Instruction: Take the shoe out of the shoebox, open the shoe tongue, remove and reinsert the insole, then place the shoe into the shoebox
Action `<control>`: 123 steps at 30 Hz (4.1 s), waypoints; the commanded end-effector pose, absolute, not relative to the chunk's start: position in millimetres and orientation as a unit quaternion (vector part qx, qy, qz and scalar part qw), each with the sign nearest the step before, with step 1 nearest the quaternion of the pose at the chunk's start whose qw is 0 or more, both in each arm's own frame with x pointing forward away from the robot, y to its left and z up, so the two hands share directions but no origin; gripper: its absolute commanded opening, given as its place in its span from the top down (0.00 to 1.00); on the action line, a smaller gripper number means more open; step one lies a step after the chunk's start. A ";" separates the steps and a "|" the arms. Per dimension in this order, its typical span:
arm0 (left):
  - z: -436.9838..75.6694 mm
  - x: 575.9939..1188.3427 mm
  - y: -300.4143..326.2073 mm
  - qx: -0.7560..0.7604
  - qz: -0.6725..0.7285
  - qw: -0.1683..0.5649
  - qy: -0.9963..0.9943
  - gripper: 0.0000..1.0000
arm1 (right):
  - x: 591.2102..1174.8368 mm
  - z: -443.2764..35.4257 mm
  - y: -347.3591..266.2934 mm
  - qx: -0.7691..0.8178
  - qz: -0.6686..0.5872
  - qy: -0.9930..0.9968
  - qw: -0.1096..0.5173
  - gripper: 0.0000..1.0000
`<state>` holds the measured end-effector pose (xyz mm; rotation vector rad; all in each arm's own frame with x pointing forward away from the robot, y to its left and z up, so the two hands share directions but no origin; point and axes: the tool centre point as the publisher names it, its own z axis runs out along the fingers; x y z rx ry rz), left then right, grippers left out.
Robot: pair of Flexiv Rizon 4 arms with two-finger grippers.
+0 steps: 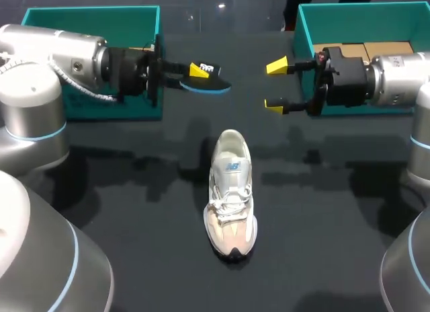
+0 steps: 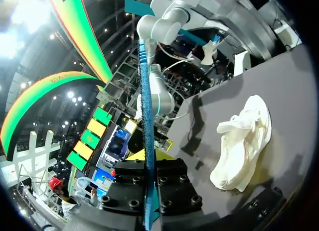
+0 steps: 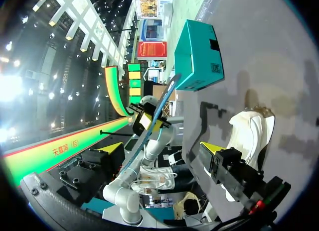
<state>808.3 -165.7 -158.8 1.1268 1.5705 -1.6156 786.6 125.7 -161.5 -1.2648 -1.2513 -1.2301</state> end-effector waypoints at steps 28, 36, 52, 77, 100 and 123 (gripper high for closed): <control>-180.8 816.6 -186.0 0.482 -0.499 0.500 0.518 1.00 | 783.0 -165.5 143.7 -0.492 -0.485 -0.531 0.490 0.00; -181.5 824.7 -191.3 0.489 -0.486 0.508 0.516 1.00 | 780.8 -167.3 147.3 -0.484 -0.482 -0.536 0.495 0.00; -186.5 833.7 -210.6 0.503 -0.471 0.512 0.513 1.00 | 782.1 -169.2 185.6 -0.460 -0.469 -0.574 0.489 0.05; -183.3 832.4 -210.0 0.507 -0.473 0.522 0.497 1.00 | 777.8 -177.3 197.4 -0.450 -0.470 -0.581 0.489 0.78; -185.3 816.1 -159.9 0.482 -0.490 0.434 0.583 0.00 | 778.5 -184.8 183.6 -0.452 -0.483 -0.583 0.473 1.00; -189.1 809.8 -143.5 0.276 -0.422 0.234 0.831 0.00 | 787.7 -193.5 163.2 -0.434 -0.511 -0.602 0.434 1.00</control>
